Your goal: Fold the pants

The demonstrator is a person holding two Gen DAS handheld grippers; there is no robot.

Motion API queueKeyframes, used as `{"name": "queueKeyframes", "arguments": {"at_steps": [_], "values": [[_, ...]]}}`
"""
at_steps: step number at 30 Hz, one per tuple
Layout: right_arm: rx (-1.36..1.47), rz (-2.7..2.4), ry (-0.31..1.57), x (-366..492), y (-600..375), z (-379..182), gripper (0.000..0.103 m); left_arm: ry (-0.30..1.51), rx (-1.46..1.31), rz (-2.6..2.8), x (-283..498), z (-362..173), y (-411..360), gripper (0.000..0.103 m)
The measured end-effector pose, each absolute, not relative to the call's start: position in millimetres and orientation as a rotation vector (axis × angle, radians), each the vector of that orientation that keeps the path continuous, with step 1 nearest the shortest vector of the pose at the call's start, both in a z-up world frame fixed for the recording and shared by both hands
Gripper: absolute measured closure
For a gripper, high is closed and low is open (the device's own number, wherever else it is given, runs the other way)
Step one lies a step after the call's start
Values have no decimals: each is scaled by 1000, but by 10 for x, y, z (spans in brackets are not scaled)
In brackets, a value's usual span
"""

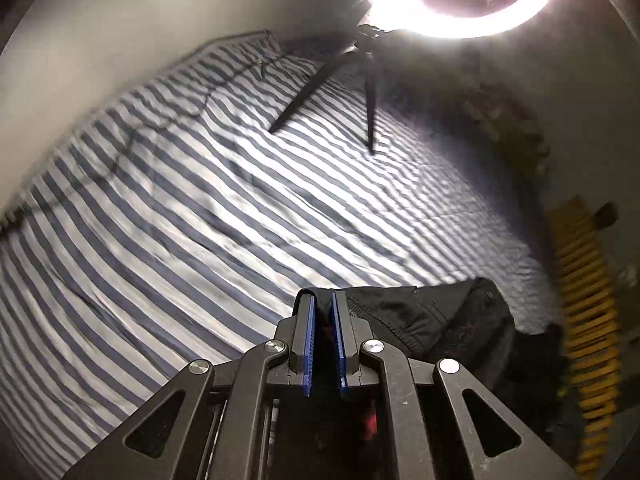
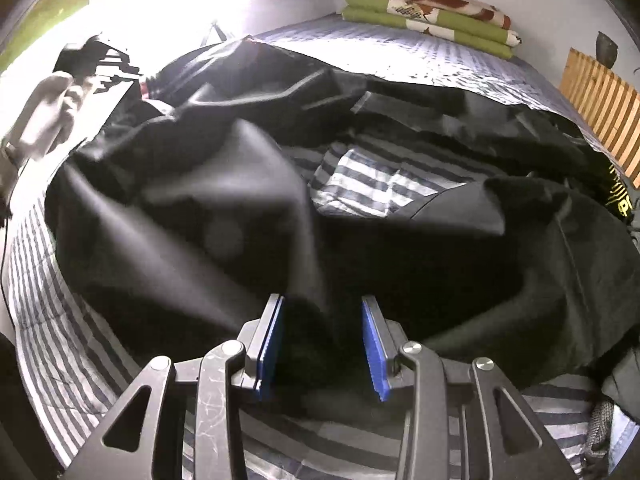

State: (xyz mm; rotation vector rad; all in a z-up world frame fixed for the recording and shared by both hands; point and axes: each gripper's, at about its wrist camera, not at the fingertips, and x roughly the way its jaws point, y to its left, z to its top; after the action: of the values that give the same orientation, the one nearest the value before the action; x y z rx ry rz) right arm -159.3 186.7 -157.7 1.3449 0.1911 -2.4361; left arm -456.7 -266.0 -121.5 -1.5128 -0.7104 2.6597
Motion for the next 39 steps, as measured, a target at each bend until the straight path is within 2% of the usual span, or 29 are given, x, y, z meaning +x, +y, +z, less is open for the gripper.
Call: {"name": "queueKeyframes", "arguments": {"at_steps": [1, 3, 4, 5, 9, 14, 18, 21, 22, 24, 25, 26, 33, 35, 36, 39], "values": [[1346, -2429, 187, -1592, 1871, -1587, 68, -701, -1522, 2627, -4608, -1234, -2646, 91], [1345, -2429, 194, -1594, 1872, -1597, 68, -693, -1538, 2540, -4580, -1265, -2674, 63], [1344, -2431, 200, -1593, 1873, -1602, 68, -681, -1528, 2529, -4527, -1251, -2695, 37], [1344, -2432, 202, -1592, 1875, -1604, 68, -664, -1515, 2535, -4440, -1228, -2718, 28], [1336, -2432, 218, -1570, 1871, -1581, 68, -646, -1490, 2467, -3952, -1188, -2760, 28], [1326, -2429, 222, -1537, 1835, -1525, 68, -638, -1626, 2287, -3467, -1595, -2540, 29], [1313, -2416, 239, -1472, 1802, -1484, 68, -658, -1634, 2178, -3001, -1709, -2374, 29], [1297, -2419, 262, -1427, 1783, -1450, 63, -662, -1640, 2137, -2705, -1767, -2264, 29], [1293, -2420, 264, -1416, 1779, -1440, 63, -639, -1641, 2144, -2636, -1764, -2220, 34], [1291, -2414, 259, -1407, 1776, -1428, 63, -557, -1644, 2172, -2499, -1746, -2107, 61], [1287, -2414, 257, -1400, 1775, -1420, 63, -543, -1634, 2176, -2438, -1738, -2070, 69], [1282, -2417, 253, -1397, 1778, -1403, 63, -541, -1611, 2184, -2375, -1716, -2047, 71], [1249, -2366, 201, -1813, 1374, -952, 60, -543, -1455, 2237, -2087, -1603, -1980, 68], [1219, -2311, 217, -2080, 952, -739, 56, -525, -1432, 2228, -2089, -1610, -1955, 53], [1211, -2280, 226, -2207, 732, -654, 54, -492, -1419, 2242, -2060, -1597, -1937, 49], [1223, -2160, 276, -2636, -66, -496, 48, -480, -1421, 2226, -2028, -1625, -1972, 47]]}}
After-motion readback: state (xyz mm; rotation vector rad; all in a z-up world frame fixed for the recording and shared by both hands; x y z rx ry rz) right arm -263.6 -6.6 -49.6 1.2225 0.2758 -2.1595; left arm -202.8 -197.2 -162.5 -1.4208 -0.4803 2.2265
